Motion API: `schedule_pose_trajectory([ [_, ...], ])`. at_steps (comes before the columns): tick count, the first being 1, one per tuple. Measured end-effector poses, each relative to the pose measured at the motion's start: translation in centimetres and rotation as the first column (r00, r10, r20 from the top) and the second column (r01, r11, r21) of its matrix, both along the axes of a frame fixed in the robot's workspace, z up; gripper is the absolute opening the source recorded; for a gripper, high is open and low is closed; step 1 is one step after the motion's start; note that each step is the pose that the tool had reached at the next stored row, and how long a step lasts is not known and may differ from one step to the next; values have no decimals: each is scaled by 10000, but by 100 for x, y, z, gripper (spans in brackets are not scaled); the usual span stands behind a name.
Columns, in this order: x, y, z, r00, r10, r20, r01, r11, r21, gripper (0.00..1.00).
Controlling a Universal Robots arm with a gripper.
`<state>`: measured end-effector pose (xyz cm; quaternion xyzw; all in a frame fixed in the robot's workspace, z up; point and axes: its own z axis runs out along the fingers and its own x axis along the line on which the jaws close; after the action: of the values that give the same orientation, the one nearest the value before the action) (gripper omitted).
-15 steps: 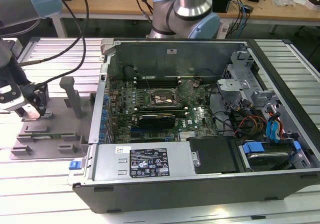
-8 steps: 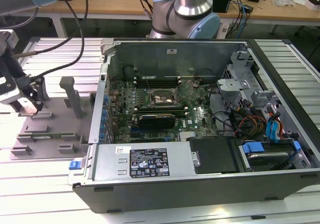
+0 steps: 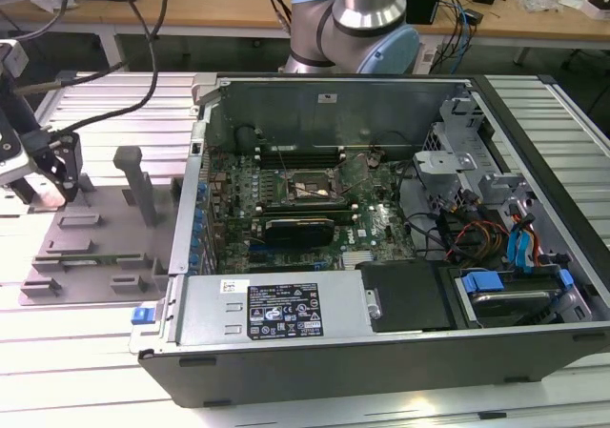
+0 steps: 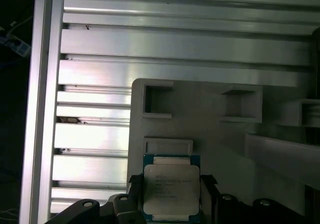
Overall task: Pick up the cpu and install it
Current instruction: 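Pick up the cpu and move it towards the insertion slot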
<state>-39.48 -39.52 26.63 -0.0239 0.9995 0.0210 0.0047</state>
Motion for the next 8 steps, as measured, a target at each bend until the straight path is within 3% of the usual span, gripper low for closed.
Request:
schedule_pose_trajectory([
  [8, 0, 1, 134, 10000, 0, -1, 0, 10000, 0, 55],
])
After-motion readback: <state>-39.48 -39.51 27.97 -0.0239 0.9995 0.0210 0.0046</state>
